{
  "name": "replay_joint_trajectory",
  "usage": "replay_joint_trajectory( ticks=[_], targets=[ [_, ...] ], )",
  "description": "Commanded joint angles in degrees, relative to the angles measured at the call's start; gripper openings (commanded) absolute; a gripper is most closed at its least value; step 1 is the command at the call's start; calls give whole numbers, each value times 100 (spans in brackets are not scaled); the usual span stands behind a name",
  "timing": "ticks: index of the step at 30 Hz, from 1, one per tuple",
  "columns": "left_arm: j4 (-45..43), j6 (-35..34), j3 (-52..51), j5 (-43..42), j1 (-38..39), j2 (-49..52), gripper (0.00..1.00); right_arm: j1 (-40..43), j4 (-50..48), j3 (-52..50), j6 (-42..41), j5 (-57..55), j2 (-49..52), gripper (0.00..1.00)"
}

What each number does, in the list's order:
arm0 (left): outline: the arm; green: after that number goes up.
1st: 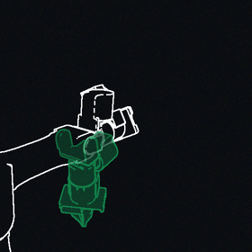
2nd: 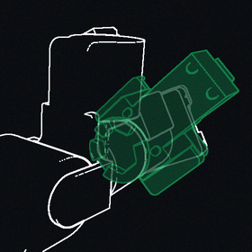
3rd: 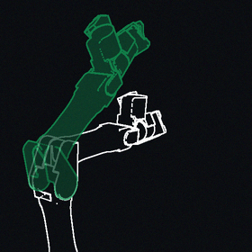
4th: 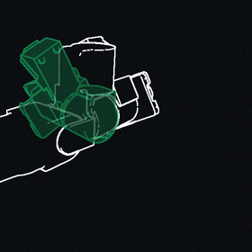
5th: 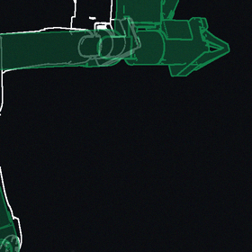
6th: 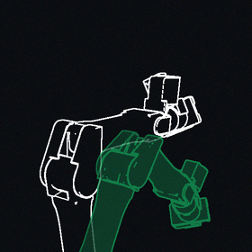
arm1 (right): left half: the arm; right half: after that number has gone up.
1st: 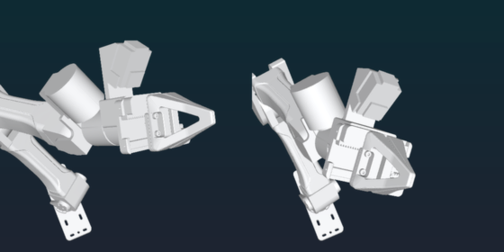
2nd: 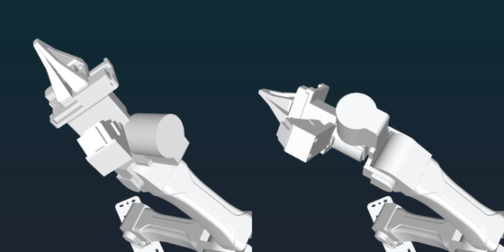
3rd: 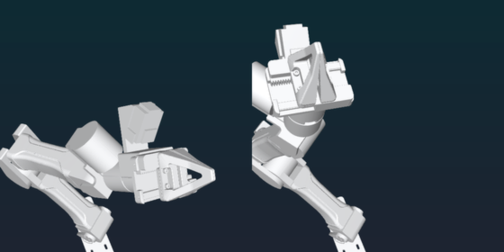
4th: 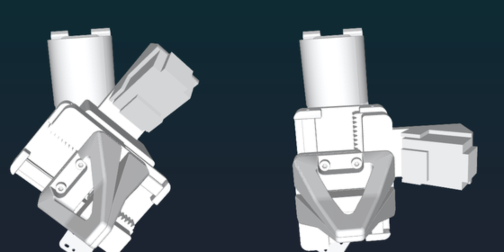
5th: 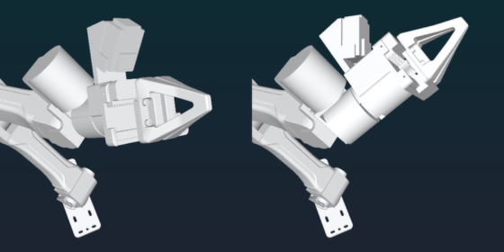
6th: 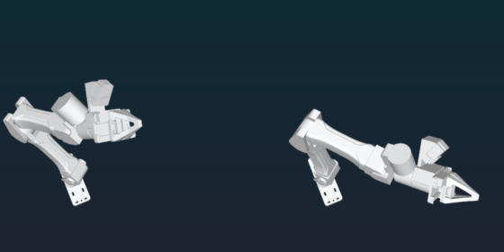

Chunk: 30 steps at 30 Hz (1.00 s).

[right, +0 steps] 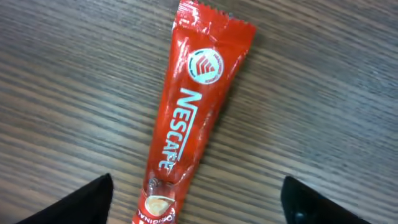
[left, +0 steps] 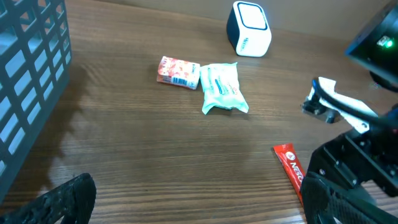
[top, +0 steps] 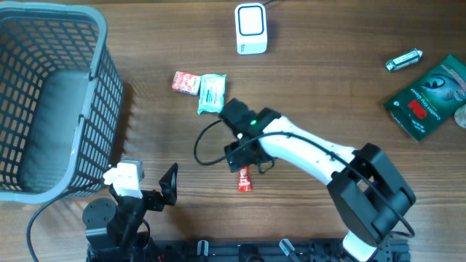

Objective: Scan the item barcode
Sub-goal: 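Reach right gripper to the red Nescafe stick and grasp it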

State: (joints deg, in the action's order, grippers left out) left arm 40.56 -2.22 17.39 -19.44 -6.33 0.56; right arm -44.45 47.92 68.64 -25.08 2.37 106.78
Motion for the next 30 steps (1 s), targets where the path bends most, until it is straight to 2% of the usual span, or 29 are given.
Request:
replay_joint_trajectory(
  ticks=[1, 5, 8, 11, 13, 17, 20, 22, 28, 30],
  targets=[
    [-17, 92, -24, -48, -28, -17, 100, -229, -39, 2, -232, -765, 243, 81],
    [-15, 92, -24, -48, -28, -17, 100, -297, -94, 2, -225, -861, 343, 65],
    [-17, 92, -24, -48, -28, -17, 100, -413, -155, 2, -155, -933, 369, 57],
    [-17, 92, -24, -48, -28, -17, 100, -479, -125, 2, -153, -1032, 369, 32],
    [-17, 92, -24, -48, -28, -17, 100, -437, -72, 2, -289, -1049, 369, 6],
    [-17, 92, -24, -48, -28, -17, 100, -39, 76, 4, -553, -981, 363, 4],
    [-17, 92, -24, -48, -28, -17, 100, 422, 79, 28, -404, -522, 332, 4],
    [-17, 92, -24, -48, -28, -17, 100, 809, 52, 111, 238, 492, 297, 5],
    [-17, 92, -24, -48, -28, -17, 100, 2157, 81, 142, 1388, 3381, 168, 5],
    [-15, 92, -24, -48, -28, -17, 100, 2520, 144, 138, 1458, 3449, 168, 5]
  ],
)
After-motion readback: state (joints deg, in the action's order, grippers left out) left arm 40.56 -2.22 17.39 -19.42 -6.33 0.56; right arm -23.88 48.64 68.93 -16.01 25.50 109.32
